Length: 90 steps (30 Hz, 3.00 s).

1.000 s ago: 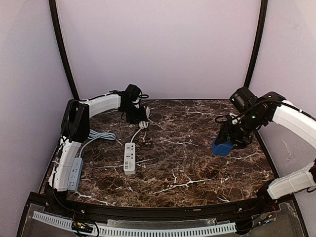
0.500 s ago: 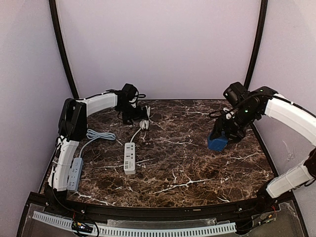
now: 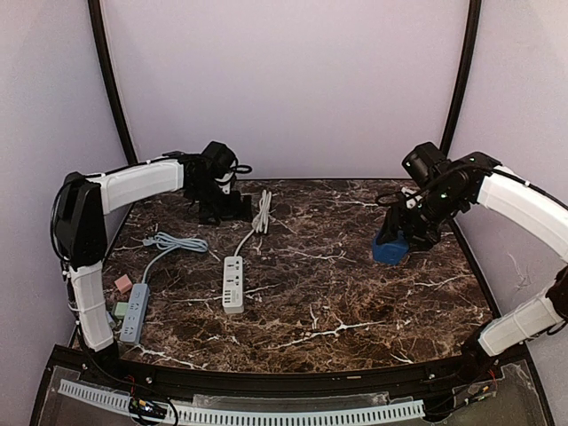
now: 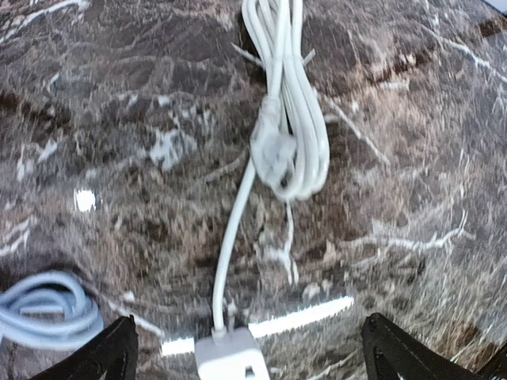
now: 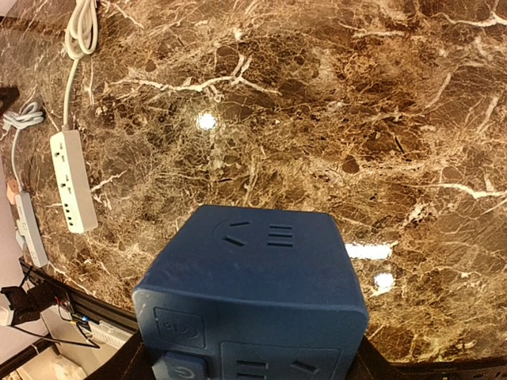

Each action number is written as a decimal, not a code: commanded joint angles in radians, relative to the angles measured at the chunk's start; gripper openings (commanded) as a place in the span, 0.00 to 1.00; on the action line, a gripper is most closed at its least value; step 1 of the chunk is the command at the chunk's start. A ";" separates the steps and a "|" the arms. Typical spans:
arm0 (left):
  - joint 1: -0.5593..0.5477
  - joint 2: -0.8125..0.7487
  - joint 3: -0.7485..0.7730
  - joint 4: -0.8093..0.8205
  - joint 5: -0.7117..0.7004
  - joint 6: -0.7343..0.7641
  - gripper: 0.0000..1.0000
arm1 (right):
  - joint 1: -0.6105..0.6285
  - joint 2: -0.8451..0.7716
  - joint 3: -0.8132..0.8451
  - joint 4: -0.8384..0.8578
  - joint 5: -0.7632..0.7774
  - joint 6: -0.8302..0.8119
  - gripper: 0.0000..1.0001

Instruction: Insert the plug

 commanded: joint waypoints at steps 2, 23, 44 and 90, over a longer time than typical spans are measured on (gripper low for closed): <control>-0.114 -0.186 -0.241 -0.054 -0.110 -0.061 0.99 | -0.004 0.000 0.046 0.024 0.035 0.023 0.00; -0.335 -0.271 -0.567 0.052 -0.177 -0.347 0.85 | -0.005 -0.049 0.009 0.049 -0.010 0.036 0.00; -0.396 -0.172 -0.549 0.085 -0.188 -0.413 0.55 | -0.005 -0.143 -0.045 0.032 -0.005 -0.002 0.00; -0.600 -0.353 -0.338 -0.200 -0.392 -0.335 0.99 | 0.002 0.026 0.028 0.159 -0.125 -0.125 0.00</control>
